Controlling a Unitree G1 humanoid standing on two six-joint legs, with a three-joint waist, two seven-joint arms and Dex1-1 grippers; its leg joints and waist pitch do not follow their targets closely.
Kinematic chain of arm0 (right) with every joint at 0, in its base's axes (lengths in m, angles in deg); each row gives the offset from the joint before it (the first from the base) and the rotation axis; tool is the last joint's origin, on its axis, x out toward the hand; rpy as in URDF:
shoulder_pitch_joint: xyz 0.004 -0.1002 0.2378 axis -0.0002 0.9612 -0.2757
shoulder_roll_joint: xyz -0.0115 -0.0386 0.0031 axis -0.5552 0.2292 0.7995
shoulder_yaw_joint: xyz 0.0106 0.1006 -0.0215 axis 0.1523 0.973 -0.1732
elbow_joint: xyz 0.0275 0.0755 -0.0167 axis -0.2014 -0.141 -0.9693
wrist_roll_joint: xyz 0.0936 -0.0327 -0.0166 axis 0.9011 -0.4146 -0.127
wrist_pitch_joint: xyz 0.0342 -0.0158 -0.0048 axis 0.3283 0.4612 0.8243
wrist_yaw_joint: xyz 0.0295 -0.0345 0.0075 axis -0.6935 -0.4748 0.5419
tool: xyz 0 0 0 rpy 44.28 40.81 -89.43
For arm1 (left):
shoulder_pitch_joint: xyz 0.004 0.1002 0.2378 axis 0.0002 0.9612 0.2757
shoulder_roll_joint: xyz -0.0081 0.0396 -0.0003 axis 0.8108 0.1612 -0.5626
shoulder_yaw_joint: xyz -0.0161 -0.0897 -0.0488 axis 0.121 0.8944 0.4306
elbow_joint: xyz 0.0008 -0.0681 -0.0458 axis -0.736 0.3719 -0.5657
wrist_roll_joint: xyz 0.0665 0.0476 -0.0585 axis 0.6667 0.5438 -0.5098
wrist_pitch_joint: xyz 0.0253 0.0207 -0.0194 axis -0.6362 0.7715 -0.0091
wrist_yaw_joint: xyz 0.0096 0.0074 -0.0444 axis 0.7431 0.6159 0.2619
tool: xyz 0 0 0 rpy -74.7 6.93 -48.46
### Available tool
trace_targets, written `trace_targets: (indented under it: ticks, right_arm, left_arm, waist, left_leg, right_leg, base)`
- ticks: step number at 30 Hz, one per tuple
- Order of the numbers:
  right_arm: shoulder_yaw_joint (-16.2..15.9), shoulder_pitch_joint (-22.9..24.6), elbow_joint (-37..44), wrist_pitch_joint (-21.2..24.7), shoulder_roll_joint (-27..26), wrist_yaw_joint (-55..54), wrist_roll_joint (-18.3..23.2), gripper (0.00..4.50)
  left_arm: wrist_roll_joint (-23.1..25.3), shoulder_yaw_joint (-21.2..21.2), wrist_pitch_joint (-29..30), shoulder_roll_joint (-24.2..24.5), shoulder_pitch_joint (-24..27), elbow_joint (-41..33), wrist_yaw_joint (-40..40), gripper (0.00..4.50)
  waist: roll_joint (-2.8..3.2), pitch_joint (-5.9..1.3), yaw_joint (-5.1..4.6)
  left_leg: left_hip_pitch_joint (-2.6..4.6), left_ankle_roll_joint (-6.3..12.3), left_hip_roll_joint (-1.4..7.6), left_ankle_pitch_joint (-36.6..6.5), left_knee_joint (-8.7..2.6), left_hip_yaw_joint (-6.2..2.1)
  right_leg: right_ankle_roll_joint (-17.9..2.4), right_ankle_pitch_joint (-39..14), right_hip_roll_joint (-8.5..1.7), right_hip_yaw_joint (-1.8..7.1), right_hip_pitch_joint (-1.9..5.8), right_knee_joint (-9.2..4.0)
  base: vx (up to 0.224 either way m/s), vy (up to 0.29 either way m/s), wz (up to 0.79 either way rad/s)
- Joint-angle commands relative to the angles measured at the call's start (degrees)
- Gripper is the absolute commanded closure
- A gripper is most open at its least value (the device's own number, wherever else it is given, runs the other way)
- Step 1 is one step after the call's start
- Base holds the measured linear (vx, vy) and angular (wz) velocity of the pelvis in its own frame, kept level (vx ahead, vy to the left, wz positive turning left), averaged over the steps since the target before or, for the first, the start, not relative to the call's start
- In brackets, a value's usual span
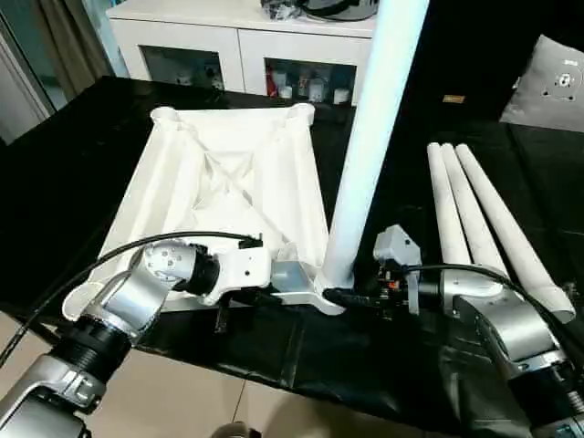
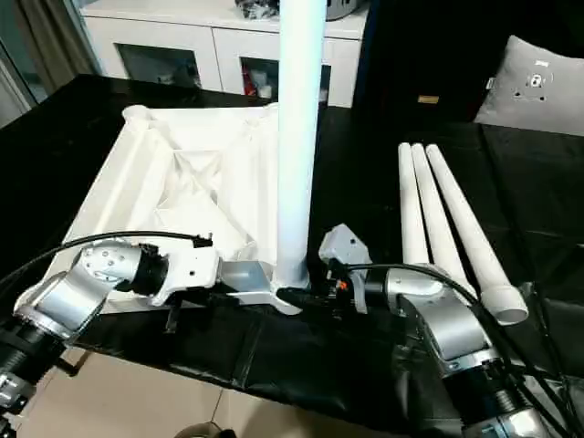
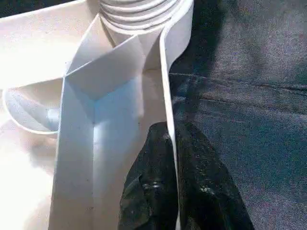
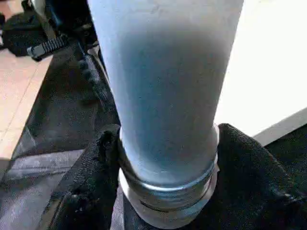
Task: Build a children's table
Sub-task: Rotate leg to tighten
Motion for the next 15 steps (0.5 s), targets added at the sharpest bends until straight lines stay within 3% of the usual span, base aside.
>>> trace_targets:
  ticks: [1,4,7,8,11,13,15]
  right_arm:
    - [-1.27,1.1,0.52,2.09,-0.97,-0.71,0.63,1.8]
    - [-0.62,3.7,0.37,4.85,-4.94,-9.47,-1.19,1.8]
    - [0.23,4.6,-0.07,6.23,-7.95,-14.44,-1.6,1.81]
    - [0.74,4.82,-0.38,6.83,-9.72,-17.12,-1.94,1.81]
    - [3.27,4.44,-2.54,8.63,-15.98,-26.45,-2.98,1.81]
    - [5.05,3.63,-4.5,9.17,-19.0,-31.87,-3.52,1.82]
    - [6.9,2.01,-7.75,8.6,-21.47,-36.95,-4.05,1.82]
  left_arm:
    - [0.12,-1.62,0.36,-0.41,0.97,-1.87,-1.36,4.5]
    - [-2.44,1.21,7.86,-3.11,3.34,-6.59,3.53,4.5]
    - [-2.83,2.27,12.05,-4.74,4.6,-9.29,6.74,4.5]
    - [-2.82,2.88,14.5,-6.06,5.18,-10.69,8.95,4.5]
    - [-1.87,4.24,22.13,-11.69,6.42,-14.83,16.44,4.5]
    - [-0.47,4.54,25.91,-15.2,6.67,-16.35,20.95,4.5]
    - [1.6,4.05,28.67,-19.12,6.43,-17.09,25.69,4.5]
  waist:
    - [-0.27,-4.01,0.04]
    - [0.17,-3.91,-0.3]
    - [0.16,-3.32,-0.91]
    - [0.14,-3.03,-1.31]
    - [0.06,-2.73,-2.37]
    - [-0.31,-2.66,-2.64]
    - [-0.25,-2.64,-2.82]
  left_leg:
    - [0.89,4.44,3.95,-3.91,-3.4,-1.15]
    - [1.02,3.54,4.04,-5.34,-3.66,-1.25]
    - [1.15,1.25,3.94,-10.24,-4.35,-1.32]
    - [1.25,0.1,3.79,-13.14,-4.6,-1.36]
    - [1.35,-1.82,3.81,-15.78,-5.07,-1.49]
    - [1.47,-2.05,3.67,-16.43,-5.03,-1.46]
    - [1.48,-1.75,3.6,-15.99,-4.89,-1.36]
  right_leg:
    - [-15.73,7.39,-5.21,2.56,2.37,-3.15]
    - [-15.95,5.99,-5.14,2.5,2.11,-3.2]
    - [-15.13,-2.13,-5.27,2.61,2.2,-4.06]
    - [-14.39,-7.13,-5.27,2.71,2.14,-4.6]
    - [-13.17,-12.09,-5.22,2.9,1.85,-5.02]
    - [-12.26,-14.35,-5.27,3.05,1.68,-5.49]
    - [-11.65,-14.68,-5.16,3.25,1.42,-5.69]
  base:
    - [0.0,0.0,0.0]
    - [0.0,0.0,0.0]
    - [0.0,0.0,0.0]
    - [0.0,0.0,0.0]
    - [0.0,0.0,0.0]
    - [0.0,0.0,0.0]
    - [0.0,0.0,0.0]
